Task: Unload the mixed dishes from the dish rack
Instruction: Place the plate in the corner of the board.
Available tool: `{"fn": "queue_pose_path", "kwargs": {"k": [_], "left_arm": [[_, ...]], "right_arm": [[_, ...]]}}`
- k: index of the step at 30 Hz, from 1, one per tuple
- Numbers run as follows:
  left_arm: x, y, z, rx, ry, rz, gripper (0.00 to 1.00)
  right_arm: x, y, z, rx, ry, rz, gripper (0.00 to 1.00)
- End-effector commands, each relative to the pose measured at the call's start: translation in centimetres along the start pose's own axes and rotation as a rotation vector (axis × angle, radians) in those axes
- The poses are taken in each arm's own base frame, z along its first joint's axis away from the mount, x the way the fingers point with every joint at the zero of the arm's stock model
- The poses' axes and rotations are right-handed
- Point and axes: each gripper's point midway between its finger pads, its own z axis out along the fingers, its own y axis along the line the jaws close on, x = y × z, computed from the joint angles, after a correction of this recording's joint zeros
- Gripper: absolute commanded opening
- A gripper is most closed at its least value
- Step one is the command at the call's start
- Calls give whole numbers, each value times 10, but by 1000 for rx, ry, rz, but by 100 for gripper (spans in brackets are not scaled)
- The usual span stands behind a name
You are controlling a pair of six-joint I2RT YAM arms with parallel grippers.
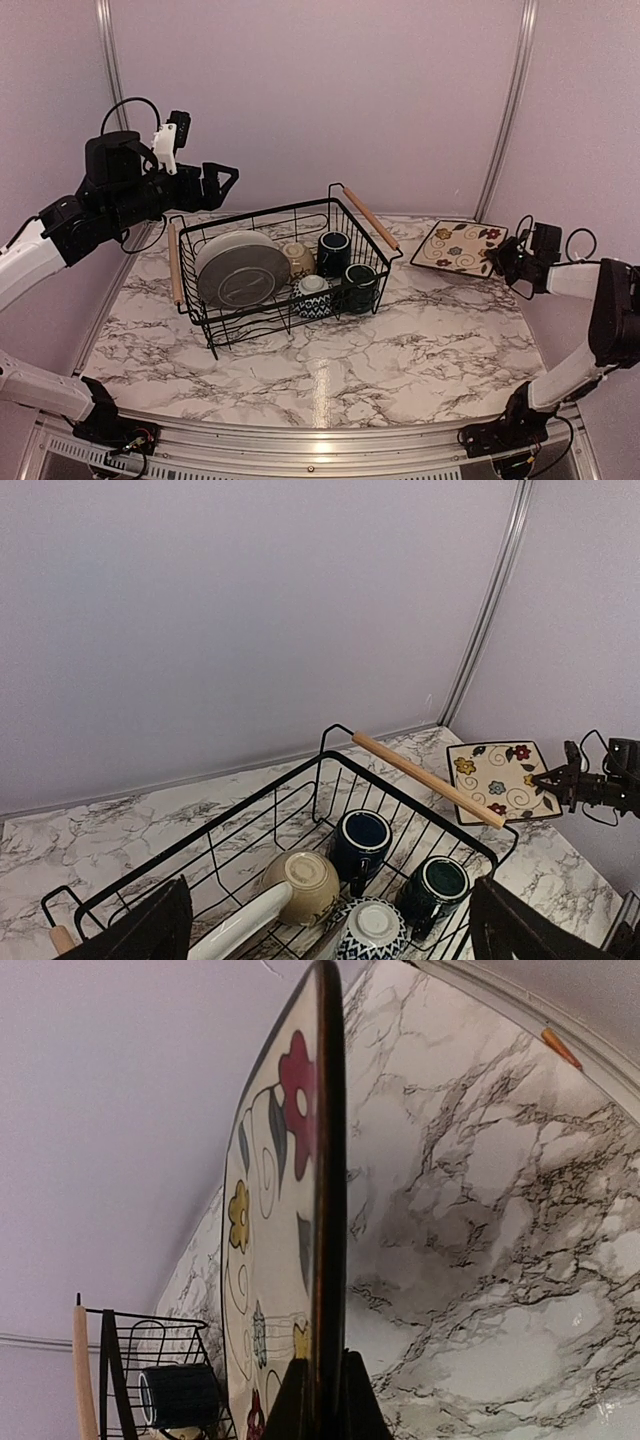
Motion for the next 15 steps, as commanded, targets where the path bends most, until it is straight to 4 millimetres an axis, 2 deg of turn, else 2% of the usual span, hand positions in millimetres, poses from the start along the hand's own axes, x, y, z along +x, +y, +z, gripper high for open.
{"fn": "queue_pose_path", "kwargs": {"k": [1,5,11,15], "left_arm": [[9,4,4,-4,20,-29,99],[17,3,9,10,18,-65,99],[30,-1,21,35,45,-112,99],[32,0,20,36,43,-134,99]], "right_arm": [[-43,64,-3,-239,-164,-159,0],[-42,50,21,-253,-147,-104,0],[-38,47,58,-262,-162,-63,0],[-38,28,81,-236,-161,-8,0]]}}
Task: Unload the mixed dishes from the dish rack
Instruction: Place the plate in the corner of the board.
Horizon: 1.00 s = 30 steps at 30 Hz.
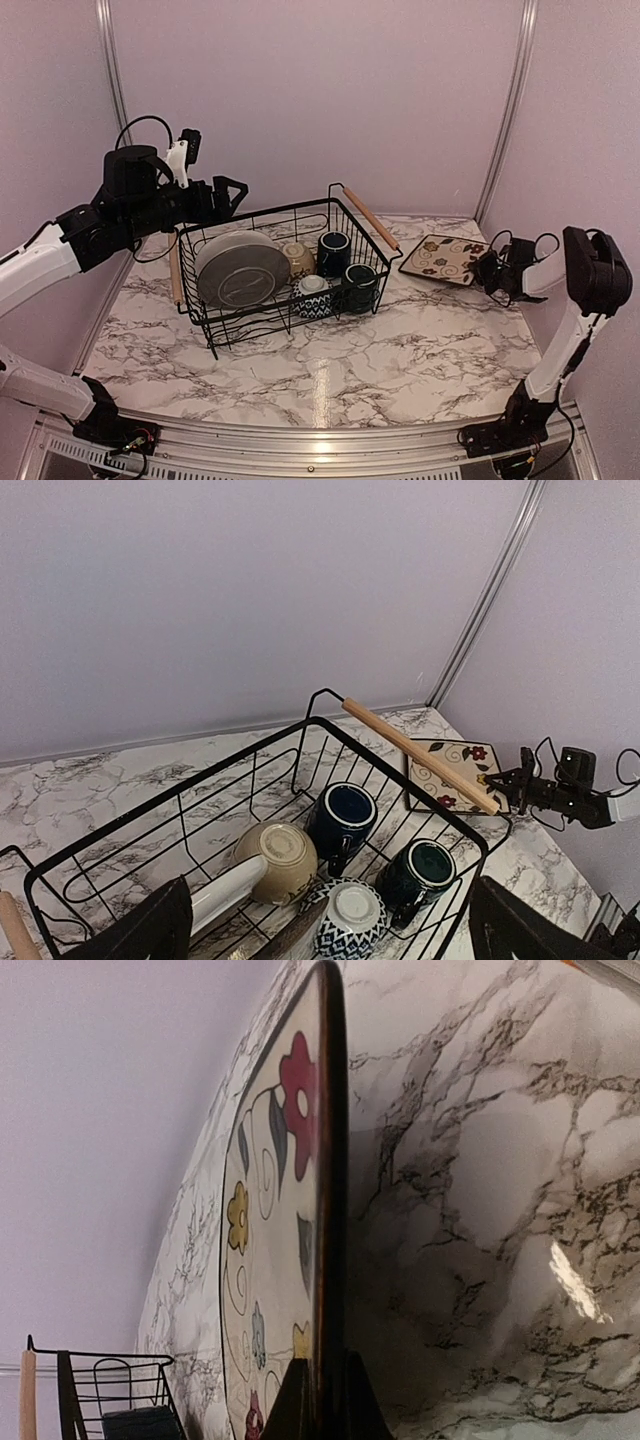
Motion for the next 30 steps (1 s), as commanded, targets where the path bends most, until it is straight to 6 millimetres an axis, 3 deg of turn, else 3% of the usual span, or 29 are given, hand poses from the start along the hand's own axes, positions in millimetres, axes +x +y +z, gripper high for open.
{"fn": "queue_pose_path", "kwargs": {"k": [1,5,10,15,21,25,30], "left_arm": [[-2,-1,0,19,-21,-41,99],[-1,2,-3,3,-16,-38,99],[7,8,0,-32,18,-26,99],[24,23,11,-120,104,5,99],[36,30,20,-148,149,25,99],[42,33,26,-159,177,43,99],[55,35,32,-171,271,118,94]], "right_arm": [[-55,83,6,-278,-177,-62,0],[-52,63,27,-238,-165,-33,0],[-45,44,46,-204,-133,-18,8],[-40,18,53,-27,-84,-86,33],[-33,-1,40,142,-35,-186,74],[-34,-16,21,297,-19,-272,83],[-34,-11,-15,412,-36,-410,95]]}}
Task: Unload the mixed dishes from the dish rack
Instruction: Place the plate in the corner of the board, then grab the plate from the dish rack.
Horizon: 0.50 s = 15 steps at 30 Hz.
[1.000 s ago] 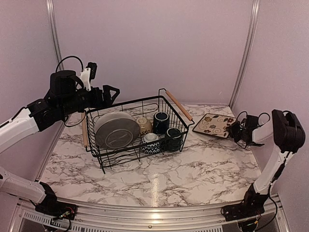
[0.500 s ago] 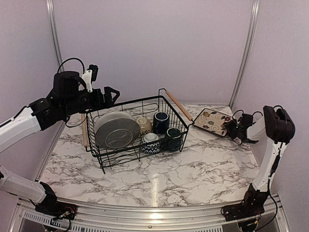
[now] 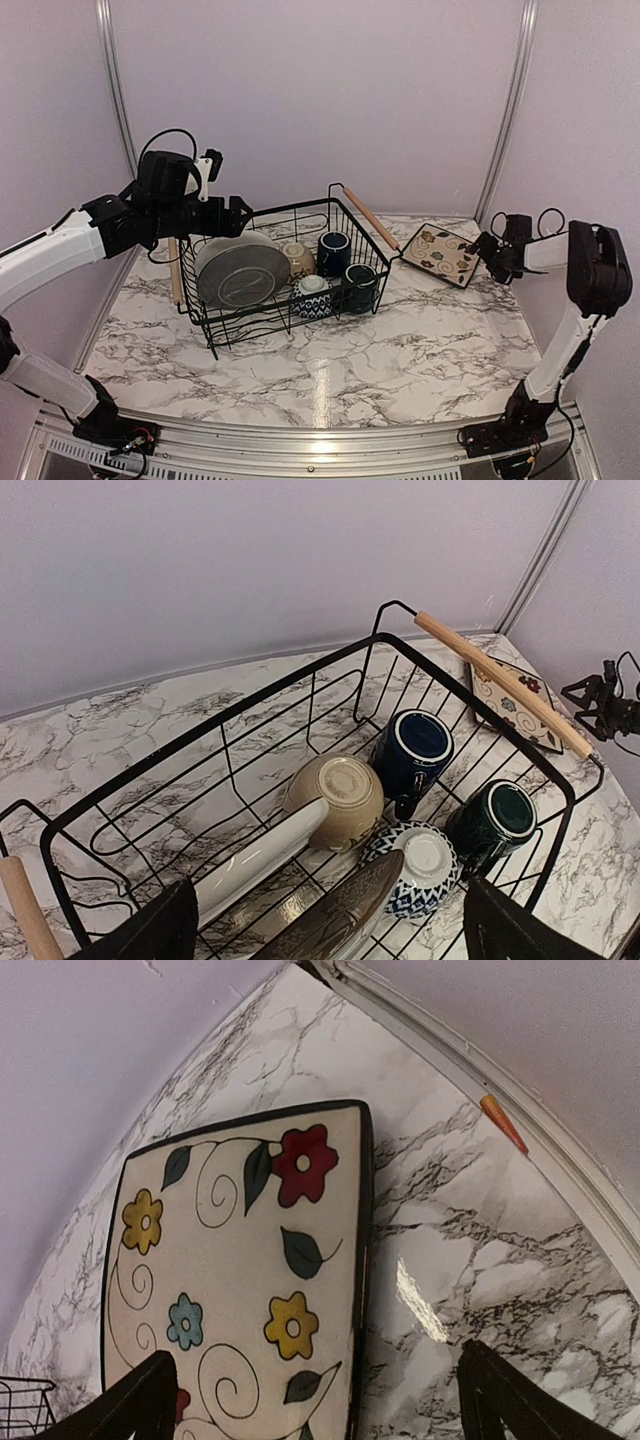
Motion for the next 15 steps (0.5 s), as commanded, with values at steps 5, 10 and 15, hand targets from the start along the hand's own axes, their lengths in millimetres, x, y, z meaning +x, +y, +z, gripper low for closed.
{"fn": "queue_pose_path", "kwargs": {"k": [5,10,15], "left_arm": [[22,7,10,-33,207,168,85],[26,-3,7,54,300,185,78],[38,-17,8,138,414,218,78]], "right_arm": [[22,6,-48,219,80,-348,98],[27,21,-66,179,111,-369,99],[11,49,-94,60,6,-357,98]]}}
